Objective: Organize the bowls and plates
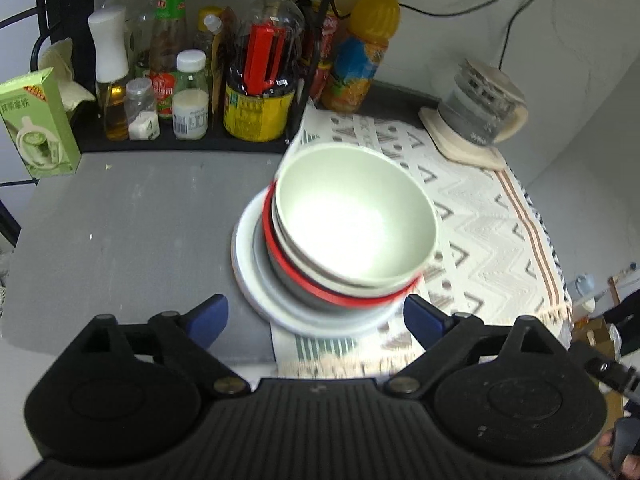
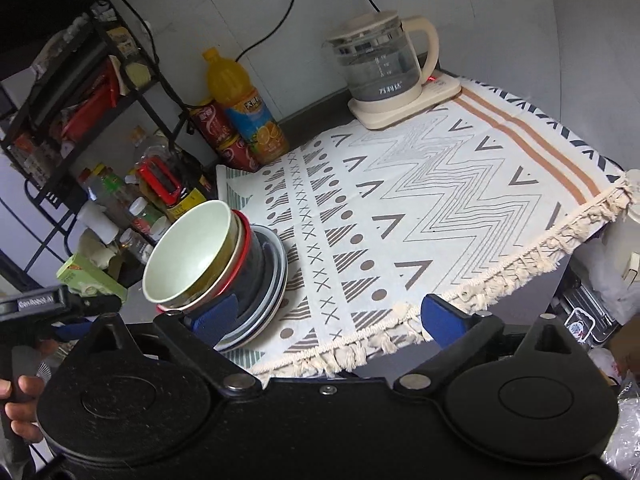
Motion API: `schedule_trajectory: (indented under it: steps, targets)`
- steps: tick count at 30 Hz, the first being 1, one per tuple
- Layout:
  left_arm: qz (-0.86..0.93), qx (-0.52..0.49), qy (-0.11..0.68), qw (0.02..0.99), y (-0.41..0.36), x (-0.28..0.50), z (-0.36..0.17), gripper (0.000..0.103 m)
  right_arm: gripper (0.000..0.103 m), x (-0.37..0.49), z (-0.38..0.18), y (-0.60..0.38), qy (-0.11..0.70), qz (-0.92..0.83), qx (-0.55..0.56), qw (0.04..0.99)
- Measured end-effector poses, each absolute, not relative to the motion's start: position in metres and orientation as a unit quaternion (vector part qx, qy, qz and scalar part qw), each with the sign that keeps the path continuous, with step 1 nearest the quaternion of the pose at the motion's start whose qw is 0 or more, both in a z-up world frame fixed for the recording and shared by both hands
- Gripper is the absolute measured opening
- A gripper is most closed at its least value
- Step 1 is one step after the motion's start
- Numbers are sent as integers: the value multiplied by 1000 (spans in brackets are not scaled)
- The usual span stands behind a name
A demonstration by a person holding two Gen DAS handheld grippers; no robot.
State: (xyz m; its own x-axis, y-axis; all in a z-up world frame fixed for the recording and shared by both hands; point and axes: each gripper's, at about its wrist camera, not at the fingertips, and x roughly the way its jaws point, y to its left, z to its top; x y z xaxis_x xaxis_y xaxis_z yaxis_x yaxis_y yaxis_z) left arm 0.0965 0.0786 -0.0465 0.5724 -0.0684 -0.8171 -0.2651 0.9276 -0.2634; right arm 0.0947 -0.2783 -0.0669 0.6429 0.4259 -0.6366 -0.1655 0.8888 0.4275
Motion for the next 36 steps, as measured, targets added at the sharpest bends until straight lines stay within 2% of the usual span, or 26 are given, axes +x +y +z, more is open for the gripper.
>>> schedule_trajectory:
  steps: [2, 17, 36]
  targets:
    - [54, -183, 458, 868, 75, 86, -46, 94, 103, 86, -63, -282, 381, 163, 167, 895]
    - [38, -153, 439, 885, 52, 38, -36, 102, 103, 38, -47, -283, 345, 161, 128, 916]
    - [14, -113, 411, 904, 27, 5, -32, 102, 103, 8, -41, -277, 322, 171, 97, 926]
